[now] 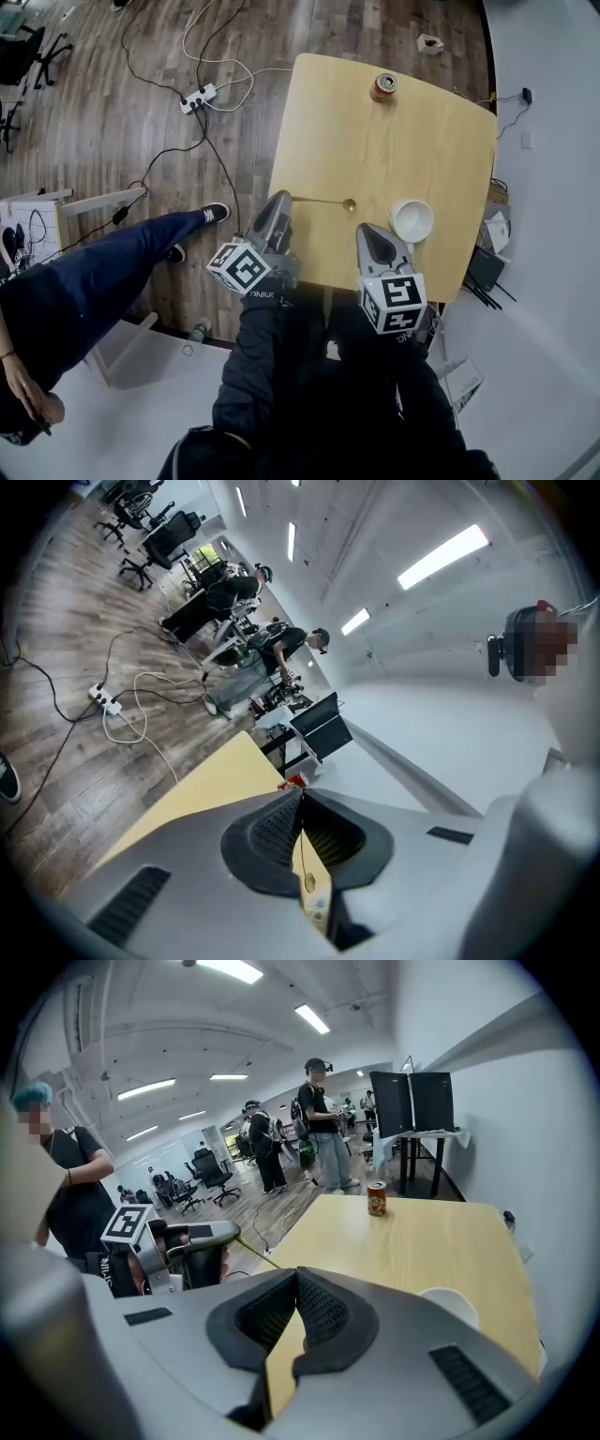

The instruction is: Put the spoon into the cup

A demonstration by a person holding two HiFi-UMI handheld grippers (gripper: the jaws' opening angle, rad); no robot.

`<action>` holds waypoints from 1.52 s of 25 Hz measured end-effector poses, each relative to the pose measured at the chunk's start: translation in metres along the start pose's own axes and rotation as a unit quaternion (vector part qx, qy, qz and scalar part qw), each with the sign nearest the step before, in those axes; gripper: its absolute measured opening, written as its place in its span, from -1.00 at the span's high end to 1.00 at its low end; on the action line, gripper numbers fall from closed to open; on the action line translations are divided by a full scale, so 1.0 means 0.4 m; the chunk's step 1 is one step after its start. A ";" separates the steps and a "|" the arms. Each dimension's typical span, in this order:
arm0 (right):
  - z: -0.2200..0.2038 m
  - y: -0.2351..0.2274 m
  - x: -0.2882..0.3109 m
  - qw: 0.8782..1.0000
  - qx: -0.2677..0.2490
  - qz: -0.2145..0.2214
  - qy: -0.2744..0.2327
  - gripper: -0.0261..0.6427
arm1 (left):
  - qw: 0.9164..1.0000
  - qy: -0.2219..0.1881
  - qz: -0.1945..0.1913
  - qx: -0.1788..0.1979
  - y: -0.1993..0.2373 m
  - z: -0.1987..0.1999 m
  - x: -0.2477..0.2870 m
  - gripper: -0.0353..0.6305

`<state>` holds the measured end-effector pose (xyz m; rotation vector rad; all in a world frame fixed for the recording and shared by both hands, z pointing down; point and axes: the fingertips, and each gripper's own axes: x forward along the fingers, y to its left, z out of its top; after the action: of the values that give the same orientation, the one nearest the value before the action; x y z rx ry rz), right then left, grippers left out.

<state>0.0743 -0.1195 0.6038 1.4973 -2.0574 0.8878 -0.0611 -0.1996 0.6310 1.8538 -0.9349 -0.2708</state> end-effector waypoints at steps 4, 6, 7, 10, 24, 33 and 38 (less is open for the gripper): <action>-0.010 -0.078 -0.069 1.000 0.015 -0.024 -0.013 0.86 | 0.999 0.016 -0.027 0.009 -0.106 -0.055 0.052 0.79; -0.016 -0.120 -0.103 0.999 0.024 -0.038 -0.019 0.86 | 0.999 0.025 -0.042 0.013 -0.156 -0.086 0.078 0.79; -0.020 -0.142 -0.119 0.998 0.029 -0.045 -0.022 0.86 | 0.998 0.030 -0.048 0.015 -0.181 -0.101 0.092 0.79; -0.032 -0.202 -0.158 0.997 0.042 -0.063 -0.028 0.86 | 0.996 0.047 -0.065 0.026 -0.243 -0.146 0.136 0.79; -0.150 -0.366 -0.270 0.991 0.080 -0.100 -0.026 0.86 | 0.978 0.134 -0.022 0.158 -0.271 -0.404 0.272 0.79; -0.174 -0.393 -0.306 0.991 0.080 -0.098 -0.030 0.86 | 0.972 0.142 0.009 0.184 -0.262 -0.461 0.282 0.79; -0.184 -0.391 -0.315 0.992 0.078 -0.095 -0.031 0.86 | 0.973 0.140 0.015 0.183 -0.253 -0.468 0.286 0.78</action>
<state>0.2611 -0.0154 0.6067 1.7913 -1.8853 0.9535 0.1694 -0.1326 0.6577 2.1415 -0.8552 0.1927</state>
